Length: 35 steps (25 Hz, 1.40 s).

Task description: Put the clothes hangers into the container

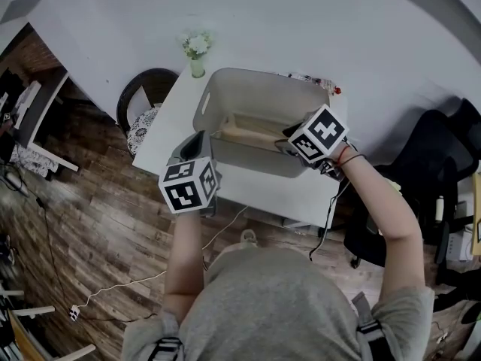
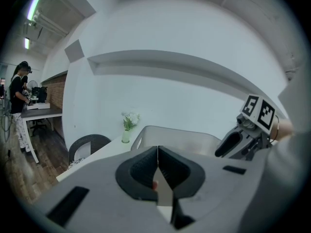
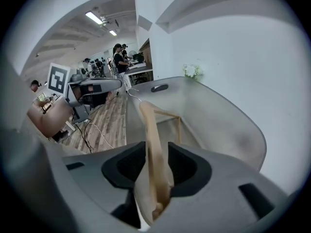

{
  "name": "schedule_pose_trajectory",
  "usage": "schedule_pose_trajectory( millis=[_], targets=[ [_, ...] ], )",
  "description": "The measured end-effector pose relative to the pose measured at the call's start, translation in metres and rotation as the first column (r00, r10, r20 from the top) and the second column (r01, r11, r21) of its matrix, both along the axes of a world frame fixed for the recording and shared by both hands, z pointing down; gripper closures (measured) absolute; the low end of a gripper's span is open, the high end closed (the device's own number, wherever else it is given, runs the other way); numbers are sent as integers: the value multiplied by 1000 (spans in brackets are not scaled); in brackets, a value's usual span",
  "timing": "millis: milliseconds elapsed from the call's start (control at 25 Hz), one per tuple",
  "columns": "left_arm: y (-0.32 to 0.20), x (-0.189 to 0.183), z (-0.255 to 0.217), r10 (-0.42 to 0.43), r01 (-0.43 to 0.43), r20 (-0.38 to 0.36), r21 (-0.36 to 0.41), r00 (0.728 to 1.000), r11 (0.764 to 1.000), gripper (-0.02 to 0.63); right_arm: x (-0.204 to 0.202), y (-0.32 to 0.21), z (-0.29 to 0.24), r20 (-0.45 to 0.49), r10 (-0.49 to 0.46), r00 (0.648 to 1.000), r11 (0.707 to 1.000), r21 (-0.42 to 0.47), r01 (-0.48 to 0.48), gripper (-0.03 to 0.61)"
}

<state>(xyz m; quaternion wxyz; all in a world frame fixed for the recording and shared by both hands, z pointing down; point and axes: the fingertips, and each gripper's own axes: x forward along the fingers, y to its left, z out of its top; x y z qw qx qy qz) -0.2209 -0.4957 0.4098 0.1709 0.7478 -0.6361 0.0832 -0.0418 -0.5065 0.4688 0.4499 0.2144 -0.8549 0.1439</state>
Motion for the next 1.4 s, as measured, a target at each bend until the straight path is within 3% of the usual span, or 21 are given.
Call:
schedule_pose_trajectory(
  millis=[720,1400],
  targets=[
    [61,27,-14,-20,20,3,19,1000,1000,606,18,42,-38,66,17,998,993,115,-25,431],
    [152,82,-7,-6,6,6,23,1000,1000,606,55,136,-55,170,49,984,977,197,-83,448]
  ],
)
